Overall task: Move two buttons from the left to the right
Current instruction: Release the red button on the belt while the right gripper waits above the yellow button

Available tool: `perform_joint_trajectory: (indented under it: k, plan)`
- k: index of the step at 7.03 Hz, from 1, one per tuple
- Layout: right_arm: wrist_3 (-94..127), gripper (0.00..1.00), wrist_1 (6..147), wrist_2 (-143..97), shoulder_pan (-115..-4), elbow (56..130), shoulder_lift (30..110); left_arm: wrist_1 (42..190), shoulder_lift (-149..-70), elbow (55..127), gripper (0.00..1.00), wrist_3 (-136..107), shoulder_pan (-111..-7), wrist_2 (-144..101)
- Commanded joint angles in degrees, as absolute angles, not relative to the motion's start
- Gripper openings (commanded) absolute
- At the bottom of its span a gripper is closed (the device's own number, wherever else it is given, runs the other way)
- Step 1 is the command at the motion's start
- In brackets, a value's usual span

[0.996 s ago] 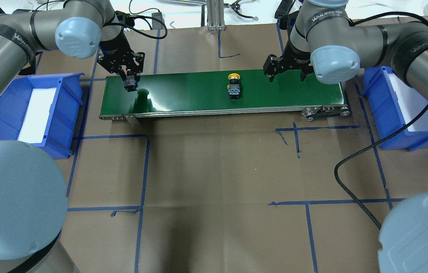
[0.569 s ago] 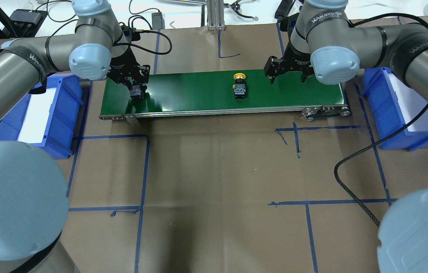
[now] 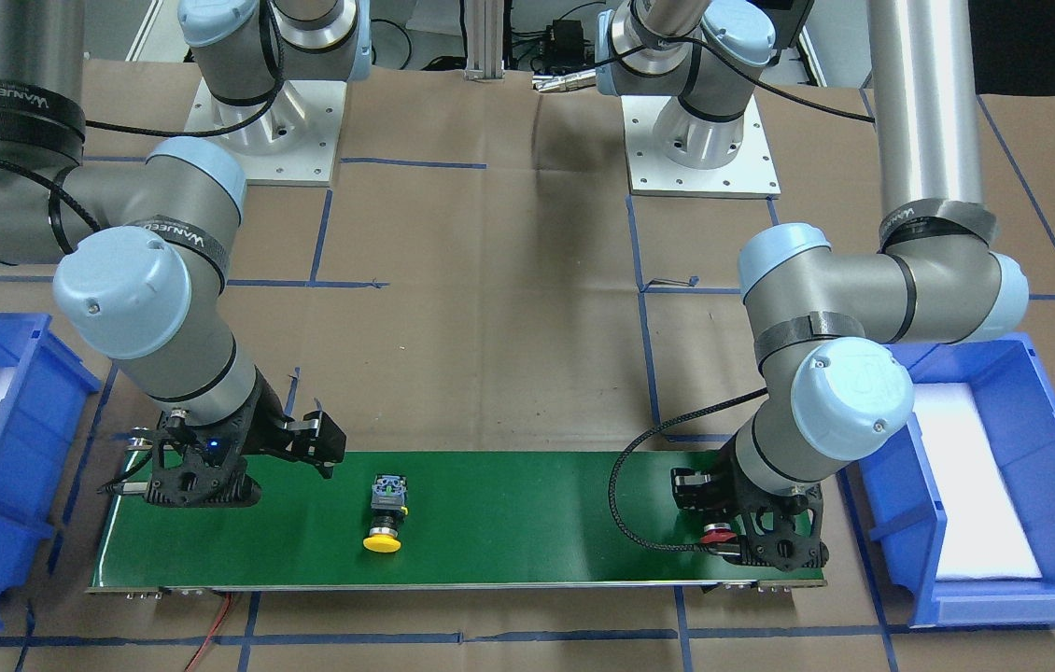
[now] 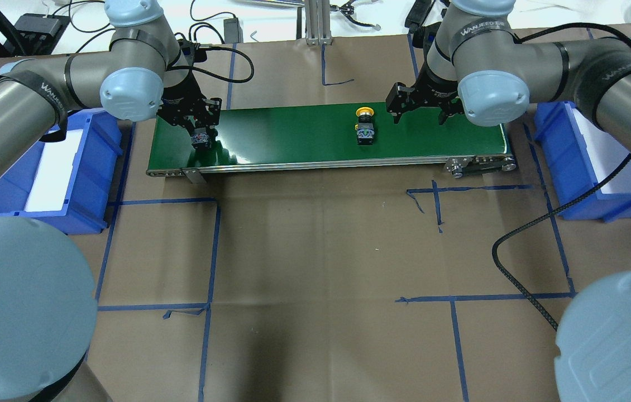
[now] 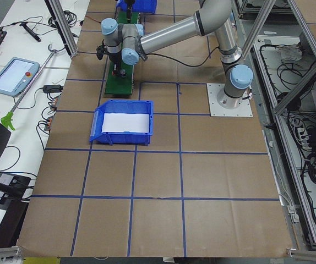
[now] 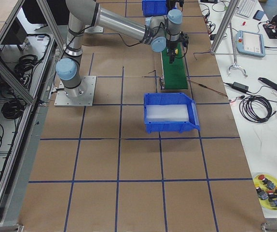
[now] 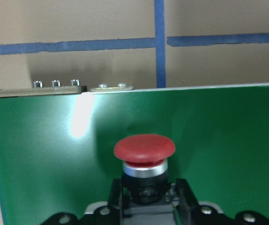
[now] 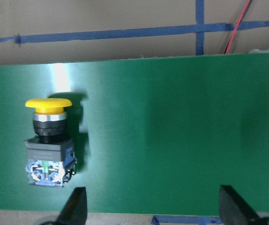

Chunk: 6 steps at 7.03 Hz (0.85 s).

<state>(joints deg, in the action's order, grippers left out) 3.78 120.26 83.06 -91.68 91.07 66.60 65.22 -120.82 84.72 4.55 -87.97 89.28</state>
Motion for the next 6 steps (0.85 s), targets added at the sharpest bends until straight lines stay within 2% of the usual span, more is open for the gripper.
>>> perform_joint_trajectory:
  k: [1, 3, 6]
  plan:
    - [7.5, 0.99, 120.4, 80.9, -91.6, 90.5, 65.3, 65.2, -120.6, 84.1, 1.00, 4.4, -88.0, 89.4]
    - [8.3, 1.00, 121.1, 82.1, -91.6, 90.4, 65.0, 68.9, -117.0, 82.0, 1.00, 4.4, -87.5, 89.6]
    - [11.1, 0.99, 121.5, 83.6, -91.6, 90.4, 64.1, 84.2, -110.0, 75.2, 1.00, 4.6, -87.1, 90.0]
